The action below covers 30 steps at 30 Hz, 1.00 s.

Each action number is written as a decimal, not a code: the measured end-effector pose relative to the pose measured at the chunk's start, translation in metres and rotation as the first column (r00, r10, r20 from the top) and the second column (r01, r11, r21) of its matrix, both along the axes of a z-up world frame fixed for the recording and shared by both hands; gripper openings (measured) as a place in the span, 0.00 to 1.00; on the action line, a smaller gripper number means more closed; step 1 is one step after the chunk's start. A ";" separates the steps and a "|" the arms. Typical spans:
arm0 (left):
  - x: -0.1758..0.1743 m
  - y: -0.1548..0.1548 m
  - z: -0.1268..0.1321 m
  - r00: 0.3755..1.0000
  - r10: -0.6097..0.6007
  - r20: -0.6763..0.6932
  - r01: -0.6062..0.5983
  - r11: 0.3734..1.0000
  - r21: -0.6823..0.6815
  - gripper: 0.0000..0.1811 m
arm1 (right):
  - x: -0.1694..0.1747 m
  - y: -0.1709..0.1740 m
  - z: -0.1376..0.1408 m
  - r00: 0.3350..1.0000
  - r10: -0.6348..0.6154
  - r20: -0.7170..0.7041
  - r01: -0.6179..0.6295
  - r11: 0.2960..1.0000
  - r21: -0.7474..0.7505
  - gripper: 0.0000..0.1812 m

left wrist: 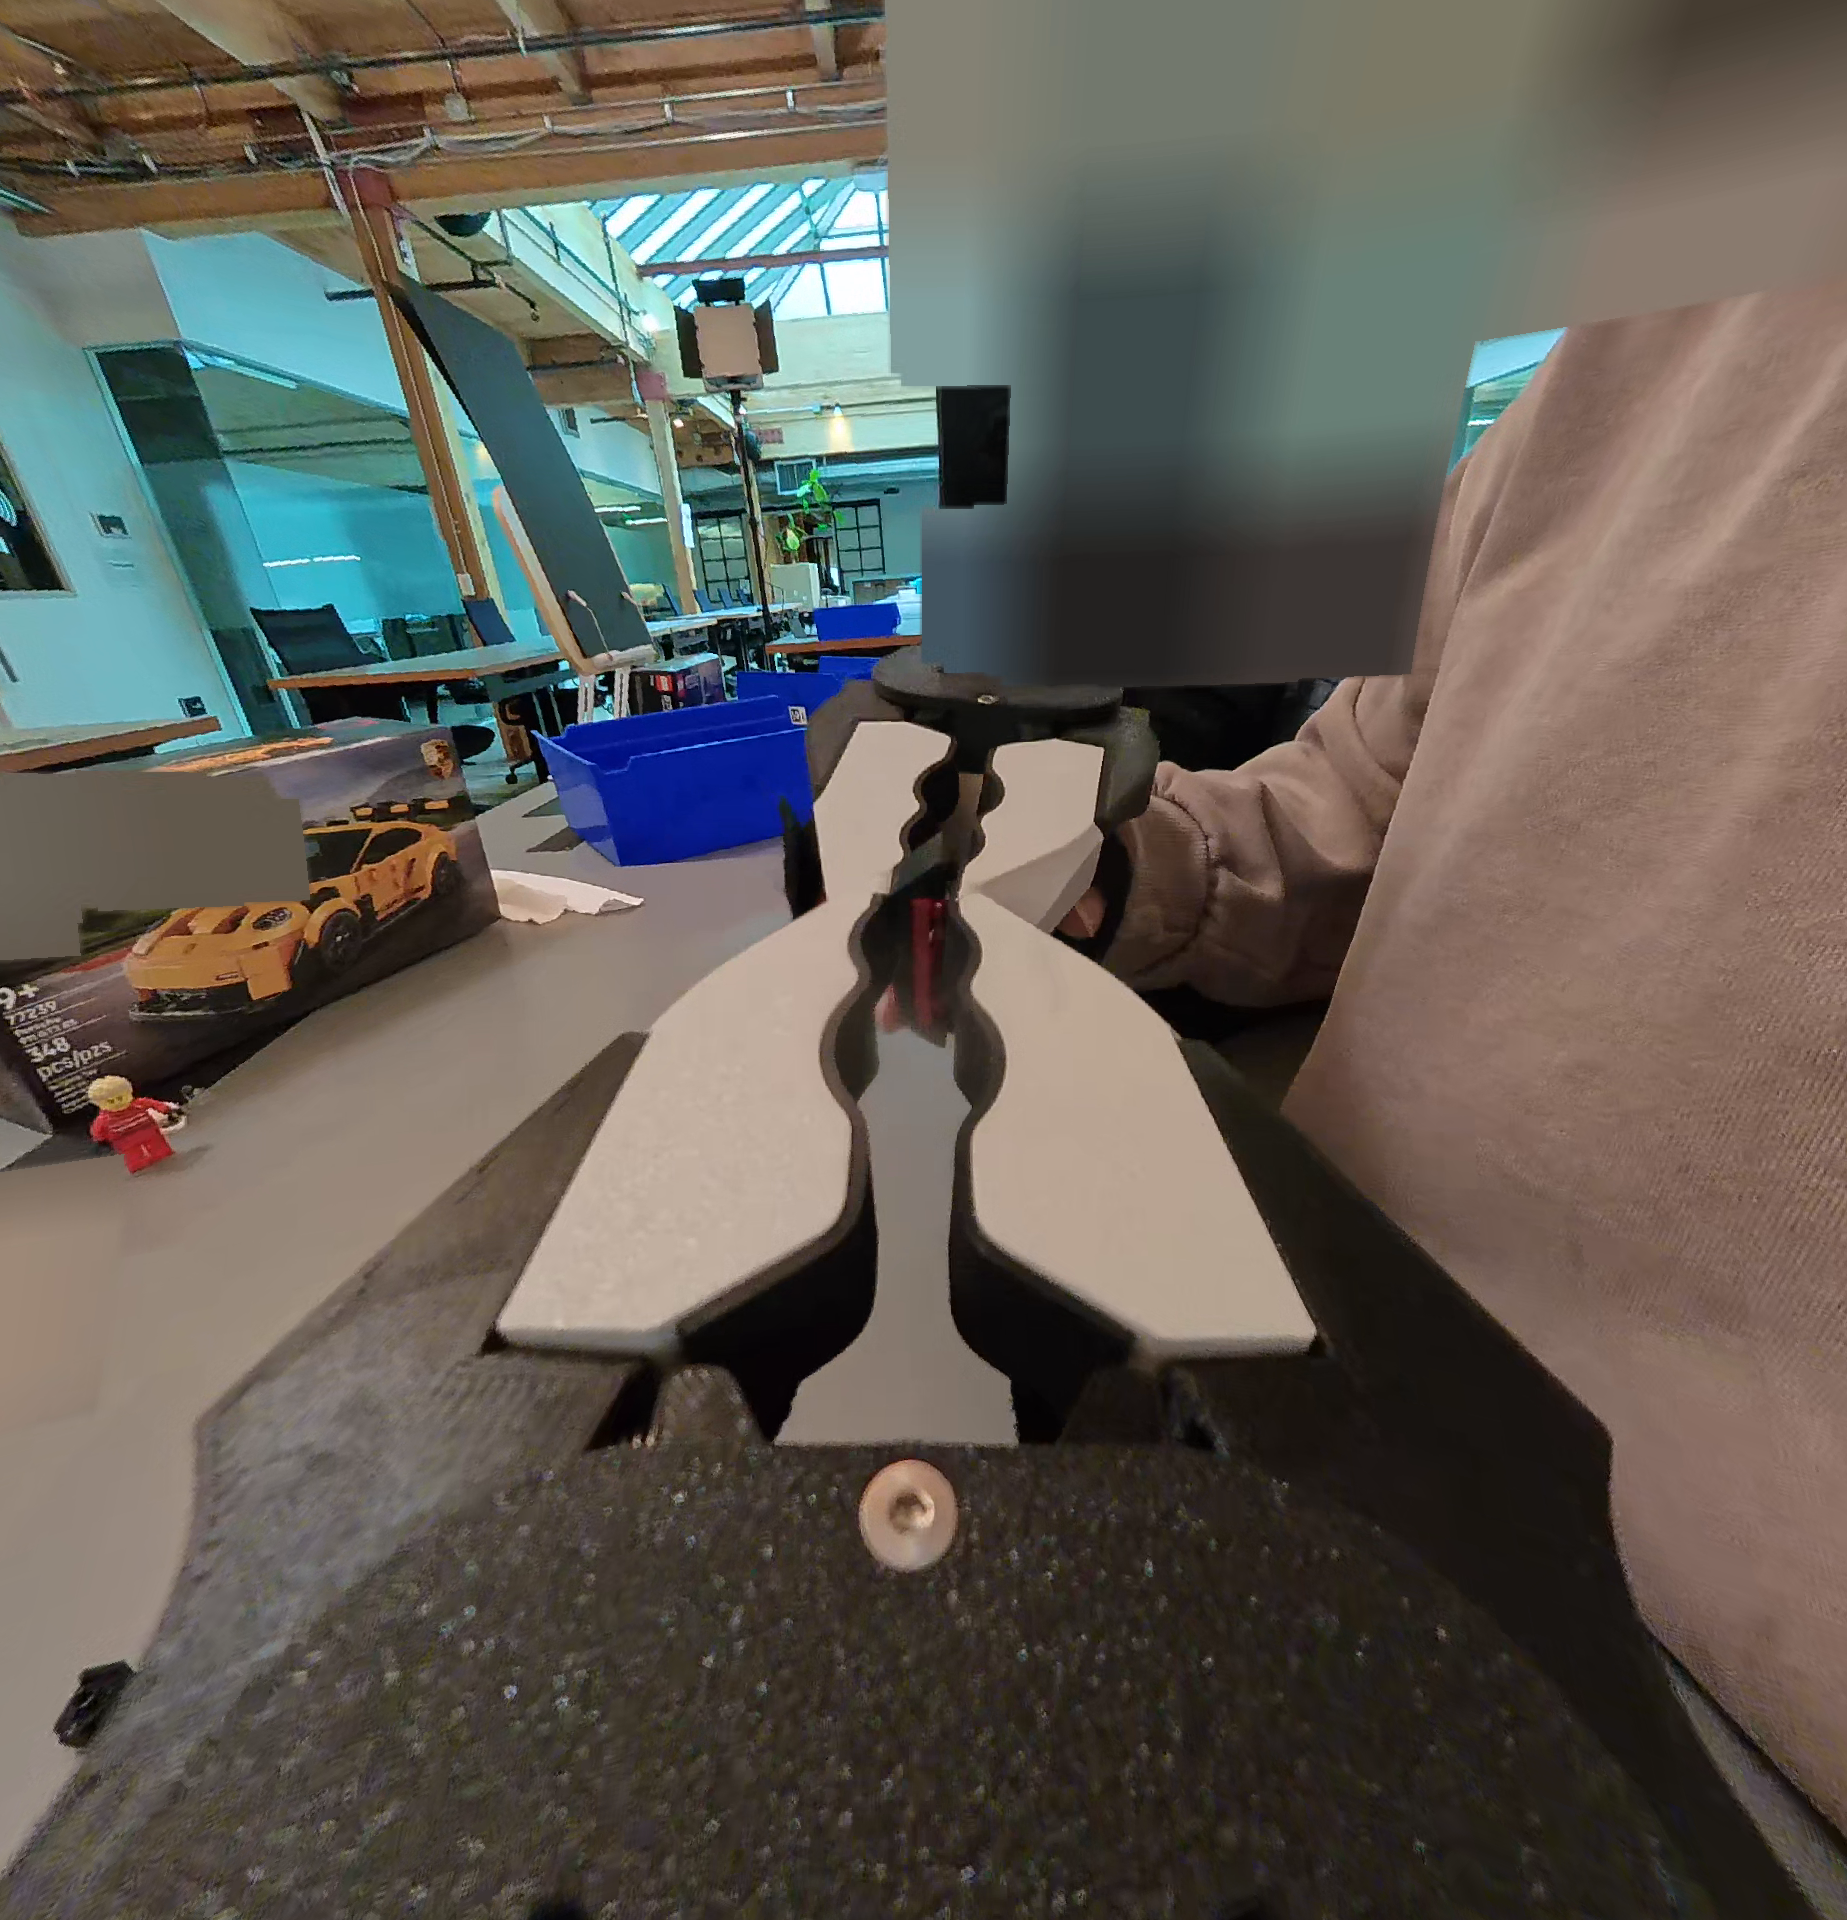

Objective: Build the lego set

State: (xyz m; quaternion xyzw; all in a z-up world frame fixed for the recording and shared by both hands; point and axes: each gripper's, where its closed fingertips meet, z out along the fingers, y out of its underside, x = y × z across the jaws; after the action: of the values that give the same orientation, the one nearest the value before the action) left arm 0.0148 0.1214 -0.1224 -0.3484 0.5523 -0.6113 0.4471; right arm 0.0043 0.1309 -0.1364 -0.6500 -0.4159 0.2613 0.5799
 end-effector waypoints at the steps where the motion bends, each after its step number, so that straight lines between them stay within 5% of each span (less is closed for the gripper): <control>1: 0.000 0.000 0.001 1.000 0.004 0.007 -0.004 1.000 -0.001 0.05 | 0.000 0.000 0.001 1.000 -0.004 -0.008 0.004 1.000 0.010 0.03; 13: -0.001 0.002 0.004 1.000 -0.006 -0.011 0.006 1.000 -0.008 0.05 | -0.004 0.001 0.006 0.989 -0.031 -0.144 0.032 0.999 0.004 0.03; 20: 0.003 0.005 0.008 1.000 -0.001 0.022 0.003 0.994 -0.113 0.05 | 0.000 0.004 0.009 0.975 -0.042 -0.218 0.033 0.998 -0.045 0.03; 30: 0.010 0.012 0.016 0.999 -0.031 0.029 0.040 0.923 -0.383 0.05 | 0.005 0.007 0.020 0.856 -0.031 -0.517 -0.056 0.987 -0.152 0.03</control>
State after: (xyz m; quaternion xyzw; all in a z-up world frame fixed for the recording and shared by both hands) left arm 0.0249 0.1337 -0.1063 -0.4124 0.4232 -0.7193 0.3653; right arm 0.0090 0.1379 -0.1162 -0.5978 -0.2264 0.4627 0.6142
